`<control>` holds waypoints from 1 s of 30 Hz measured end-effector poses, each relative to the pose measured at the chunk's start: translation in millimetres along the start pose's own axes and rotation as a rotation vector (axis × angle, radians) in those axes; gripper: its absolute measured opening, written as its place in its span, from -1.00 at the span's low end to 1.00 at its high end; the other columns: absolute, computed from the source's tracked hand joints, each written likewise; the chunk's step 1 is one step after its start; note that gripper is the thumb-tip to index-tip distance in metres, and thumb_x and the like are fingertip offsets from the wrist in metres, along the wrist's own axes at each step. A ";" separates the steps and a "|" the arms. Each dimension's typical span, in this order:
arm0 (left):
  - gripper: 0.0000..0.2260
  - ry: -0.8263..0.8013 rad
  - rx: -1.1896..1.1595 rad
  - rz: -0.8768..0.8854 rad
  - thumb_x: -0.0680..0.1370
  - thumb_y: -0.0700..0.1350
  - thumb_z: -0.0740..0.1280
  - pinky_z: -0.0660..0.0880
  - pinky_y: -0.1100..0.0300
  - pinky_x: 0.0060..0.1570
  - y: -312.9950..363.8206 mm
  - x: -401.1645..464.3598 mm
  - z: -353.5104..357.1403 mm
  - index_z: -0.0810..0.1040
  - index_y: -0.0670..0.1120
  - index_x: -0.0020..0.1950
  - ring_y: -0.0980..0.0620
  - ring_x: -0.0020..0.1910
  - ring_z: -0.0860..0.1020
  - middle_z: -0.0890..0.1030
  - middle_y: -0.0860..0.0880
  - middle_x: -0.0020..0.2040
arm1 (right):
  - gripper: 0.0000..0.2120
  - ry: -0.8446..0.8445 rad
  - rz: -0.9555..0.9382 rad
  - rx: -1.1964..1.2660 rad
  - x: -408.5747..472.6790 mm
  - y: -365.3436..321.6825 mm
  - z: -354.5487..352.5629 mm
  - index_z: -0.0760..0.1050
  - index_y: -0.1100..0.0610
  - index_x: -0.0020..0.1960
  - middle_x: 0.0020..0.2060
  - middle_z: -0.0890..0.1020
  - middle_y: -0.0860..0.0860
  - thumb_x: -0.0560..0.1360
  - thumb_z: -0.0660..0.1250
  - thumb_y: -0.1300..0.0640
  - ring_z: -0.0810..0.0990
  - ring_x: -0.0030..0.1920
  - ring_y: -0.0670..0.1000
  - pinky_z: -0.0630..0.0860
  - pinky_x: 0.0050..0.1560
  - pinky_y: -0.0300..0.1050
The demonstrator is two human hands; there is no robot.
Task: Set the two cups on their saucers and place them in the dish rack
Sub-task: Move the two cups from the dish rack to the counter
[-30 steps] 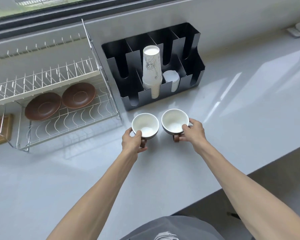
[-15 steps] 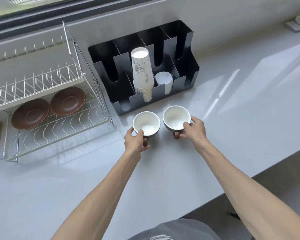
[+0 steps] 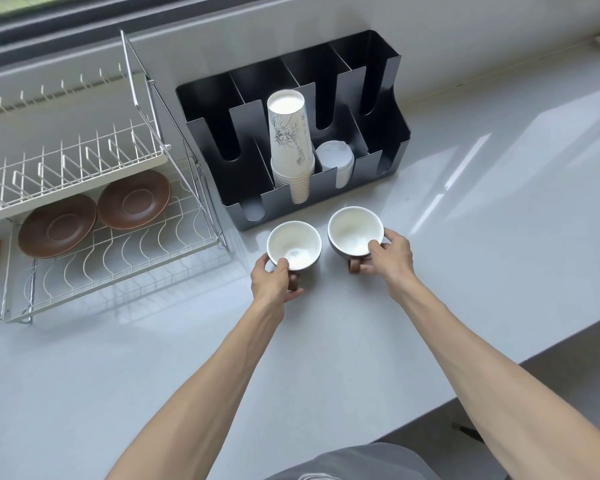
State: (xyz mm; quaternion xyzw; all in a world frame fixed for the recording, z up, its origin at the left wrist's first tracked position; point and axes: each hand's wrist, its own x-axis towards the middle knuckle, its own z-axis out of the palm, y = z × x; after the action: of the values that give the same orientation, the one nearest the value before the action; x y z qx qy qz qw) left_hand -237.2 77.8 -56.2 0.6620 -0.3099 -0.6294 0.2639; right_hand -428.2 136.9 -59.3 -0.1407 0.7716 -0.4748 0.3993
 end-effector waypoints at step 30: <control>-0.52 -0.029 0.033 -0.002 0.60 -0.21 0.21 0.68 0.04 -0.19 -8.6 9.7 0.1 0.32 0.04 0.52 -0.04 -0.19 0.58 0.60 -0.13 -0.02 | -0.49 -0.028 0.047 -0.003 -4.6 6.6 -2.1 0.33 0.07 0.47 0.15 0.62 0.16 0.53 0.12 0.29 0.75 -0.30 0.16 0.69 -0.18 -0.07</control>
State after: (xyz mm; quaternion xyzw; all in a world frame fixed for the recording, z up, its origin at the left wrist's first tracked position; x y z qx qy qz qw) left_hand -236.5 76.3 -69.0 0.6572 -0.3233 -0.6342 0.2478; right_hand -425.7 144.3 -62.2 -0.1296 0.7696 -0.4621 0.4211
